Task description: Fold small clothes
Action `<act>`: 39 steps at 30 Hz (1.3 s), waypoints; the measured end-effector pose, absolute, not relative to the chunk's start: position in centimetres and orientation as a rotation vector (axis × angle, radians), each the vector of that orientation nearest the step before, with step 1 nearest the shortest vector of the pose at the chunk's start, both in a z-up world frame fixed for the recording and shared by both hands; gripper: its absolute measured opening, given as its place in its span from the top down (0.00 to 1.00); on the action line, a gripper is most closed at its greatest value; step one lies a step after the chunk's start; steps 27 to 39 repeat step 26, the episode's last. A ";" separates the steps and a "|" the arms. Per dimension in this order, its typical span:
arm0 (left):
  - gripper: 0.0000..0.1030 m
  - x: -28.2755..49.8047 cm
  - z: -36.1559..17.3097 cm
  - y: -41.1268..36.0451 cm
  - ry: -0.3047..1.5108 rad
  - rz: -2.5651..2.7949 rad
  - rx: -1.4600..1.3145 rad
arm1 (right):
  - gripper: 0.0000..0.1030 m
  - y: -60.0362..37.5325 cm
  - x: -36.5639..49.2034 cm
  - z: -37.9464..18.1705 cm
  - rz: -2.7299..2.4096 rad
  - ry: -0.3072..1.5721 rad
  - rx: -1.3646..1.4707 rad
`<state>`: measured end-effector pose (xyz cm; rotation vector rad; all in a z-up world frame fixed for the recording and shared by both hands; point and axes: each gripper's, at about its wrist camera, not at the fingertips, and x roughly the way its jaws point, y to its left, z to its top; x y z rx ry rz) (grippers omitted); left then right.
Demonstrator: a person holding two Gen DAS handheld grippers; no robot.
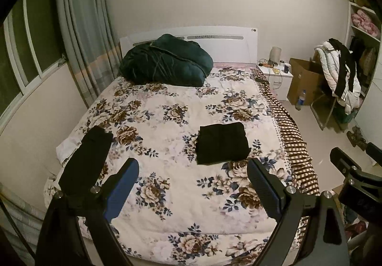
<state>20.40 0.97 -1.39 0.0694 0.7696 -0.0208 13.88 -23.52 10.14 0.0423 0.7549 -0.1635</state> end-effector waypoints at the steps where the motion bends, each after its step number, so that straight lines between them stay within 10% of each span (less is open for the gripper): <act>1: 0.10 20.5 -1.4 1.0 0.771 -0.019 0.071 | 0.00 -23.6 13.9 10.1 -0.161 0.758 0.042; 39: 0.10 20.4 -1.5 1.0 0.774 -0.010 0.067 | 0.00 -24.1 14.2 9.6 -0.143 0.766 0.050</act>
